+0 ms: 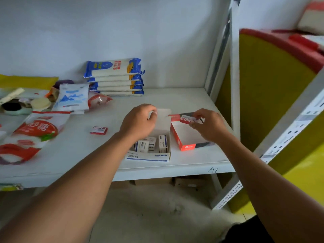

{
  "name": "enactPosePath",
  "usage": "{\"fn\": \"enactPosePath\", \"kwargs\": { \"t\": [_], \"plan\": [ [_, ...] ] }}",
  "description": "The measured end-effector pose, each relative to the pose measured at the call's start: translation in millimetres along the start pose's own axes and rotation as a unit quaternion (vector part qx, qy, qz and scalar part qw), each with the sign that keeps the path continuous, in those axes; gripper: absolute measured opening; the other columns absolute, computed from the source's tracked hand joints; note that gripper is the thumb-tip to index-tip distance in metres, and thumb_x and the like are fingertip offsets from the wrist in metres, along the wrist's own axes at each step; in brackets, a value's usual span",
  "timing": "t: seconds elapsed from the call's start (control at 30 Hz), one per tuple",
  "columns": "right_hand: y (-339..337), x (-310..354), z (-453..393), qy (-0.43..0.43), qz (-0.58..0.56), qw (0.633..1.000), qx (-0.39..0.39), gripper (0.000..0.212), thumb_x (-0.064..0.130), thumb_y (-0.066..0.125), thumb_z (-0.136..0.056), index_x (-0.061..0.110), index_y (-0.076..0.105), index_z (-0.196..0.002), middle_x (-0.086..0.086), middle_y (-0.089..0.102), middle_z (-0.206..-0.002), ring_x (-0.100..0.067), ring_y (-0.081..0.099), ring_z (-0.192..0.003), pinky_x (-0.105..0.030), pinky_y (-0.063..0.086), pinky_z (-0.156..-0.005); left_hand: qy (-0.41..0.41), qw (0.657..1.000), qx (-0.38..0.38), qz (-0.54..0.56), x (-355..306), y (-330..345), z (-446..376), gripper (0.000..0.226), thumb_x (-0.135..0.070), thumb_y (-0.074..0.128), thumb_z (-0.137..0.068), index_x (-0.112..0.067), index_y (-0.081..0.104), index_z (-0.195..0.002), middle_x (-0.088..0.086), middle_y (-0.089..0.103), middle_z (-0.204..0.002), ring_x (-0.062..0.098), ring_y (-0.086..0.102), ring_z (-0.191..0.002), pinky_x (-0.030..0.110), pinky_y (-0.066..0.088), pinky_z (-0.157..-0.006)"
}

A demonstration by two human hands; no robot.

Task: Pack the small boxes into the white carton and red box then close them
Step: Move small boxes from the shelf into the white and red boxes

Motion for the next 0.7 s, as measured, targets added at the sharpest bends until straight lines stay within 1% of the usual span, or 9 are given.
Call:
{"fn": "enactPosePath", "kwargs": {
  "t": [0.07,0.1,0.17,0.2,0.33,0.4,0.53,0.6,0.7],
  "plan": [
    [12.6,-9.1,1.9,0.030,0.008,0.998,0.048,0.035,0.033,0.073,-0.082,0.025,0.062,-0.114,0.001,0.063,-0.110,-0.023,0.060,-0.091,-0.037,0.058,-0.075,0.010,1.000,0.001,-0.008,-3.2,5.1,-1.7,0.022,-0.025,0.050,-0.091,-0.020,0.067,-0.103,-0.004,0.068,-0.111,0.016,0.062,-0.101,0.031,0.049,-0.086],
    [17.9,-12.2,3.2,0.051,0.001,0.996,0.070,0.037,0.031,0.072,-0.083,0.026,0.059,-0.118,0.001,0.059,-0.111,-0.024,0.061,-0.091,-0.035,0.060,-0.071,0.013,1.000,0.004,-0.013,-3.8,6.5,-2.1,0.021,-0.025,0.050,-0.091,-0.020,0.067,-0.103,-0.004,0.068,-0.111,0.016,0.062,-0.100,0.031,0.049,-0.085],
    [24.4,-15.4,4.5,0.078,-0.030,0.993,0.085,0.039,0.027,0.070,-0.086,0.028,0.055,-0.122,0.003,0.054,-0.110,-0.025,0.063,-0.089,-0.030,0.061,-0.062,0.014,1.000,0.006,-0.020,-3.0,6.6,-2.6,0.022,-0.024,0.050,-0.091,-0.019,0.067,-0.104,-0.003,0.068,-0.112,0.016,0.062,-0.101,0.031,0.049,-0.085],
    [26.0,-15.7,3.9,0.083,-0.042,0.992,0.083,0.039,0.026,0.070,-0.086,0.028,0.055,-0.123,0.003,0.054,-0.109,-0.024,0.064,-0.089,-0.030,0.061,-0.061,0.013,1.000,0.004,-0.023,-1.9,5.5,-2.7,0.022,-0.024,0.050,-0.092,-0.018,0.067,-0.105,-0.003,0.068,-0.114,0.017,0.062,-0.102,0.030,0.049,-0.086],
    [25.9,-5.5,2.3,0.074,-0.036,0.995,0.061,0.037,0.028,0.069,-0.086,0.027,0.057,-0.122,0.002,0.057,-0.111,-0.023,0.064,-0.089,-0.035,0.061,-0.069,-0.004,1.000,-0.006,-0.027,8.4,-4.6,-1.0,0.025,-0.024,0.050,-0.093,-0.017,0.067,-0.111,-0.001,0.067,-0.119,0.017,0.061,-0.107,0.026,0.045,-0.087],
    [23.6,7.7,1.1,0.044,-0.036,0.998,0.028,0.033,0.028,0.067,-0.087,0.025,0.059,-0.119,0.001,0.061,-0.113,-0.022,0.063,-0.090,-0.036,0.060,-0.074,-0.014,1.000,-0.012,-0.025,16.2,-11.1,2.1,0.025,-0.023,0.050,-0.093,-0.017,0.066,-0.111,0.000,0.067,-0.119,0.017,0.061,-0.107,0.025,0.044,-0.086],
    [23.2,59.8,1.5,-0.070,-0.054,0.996,-0.024,0.032,0.026,0.065,-0.086,0.018,0.064,-0.117,0.000,0.066,-0.116,-0.018,0.063,-0.099,-0.035,0.055,-0.083,-0.045,0.998,-0.015,-0.031,37.5,-27.9,12.5,0.025,-0.022,0.050,-0.092,-0.015,0.067,-0.110,0.001,0.067,-0.118,0.019,0.061,-0.107,0.026,0.045,-0.088],
    [28.4,93.2,3.1,-0.127,-0.046,0.990,-0.031,0.034,0.026,0.064,-0.085,0.016,0.064,-0.117,-0.002,0.066,-0.117,-0.020,0.060,-0.106,-0.033,0.050,-0.089,-0.049,0.998,-0.015,-0.033,48.8,-37.9,17.9,0.024,-0.021,0.050,-0.092,-0.015,0.067,-0.107,0.001,0.068,-0.113,0.019,0.062,-0.103,0.029,0.048,-0.087],
    [48.2,140.0,4.2,-0.192,-0.020,0.981,-0.009,0.035,0.027,0.064,-0.086,0.016,0.062,-0.118,-0.002,0.064,-0.118,-0.018,0.056,-0.108,-0.026,0.044,-0.086,-0.066,0.997,-0.026,-0.038,67.5,-55.5,25.5,0.023,-0.024,0.050,-0.093,-0.016,0.067,-0.106,0.001,0.069,-0.111,0.018,0.062,-0.099,0.027,0.047,-0.082]
  ]
}}
Point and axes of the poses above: each hand's wrist, its own z-axis away from the middle knuckle, its own y-axis out of the palm, x = y × z, the point moved 4 cm from there along -z, towards the middle knuckle
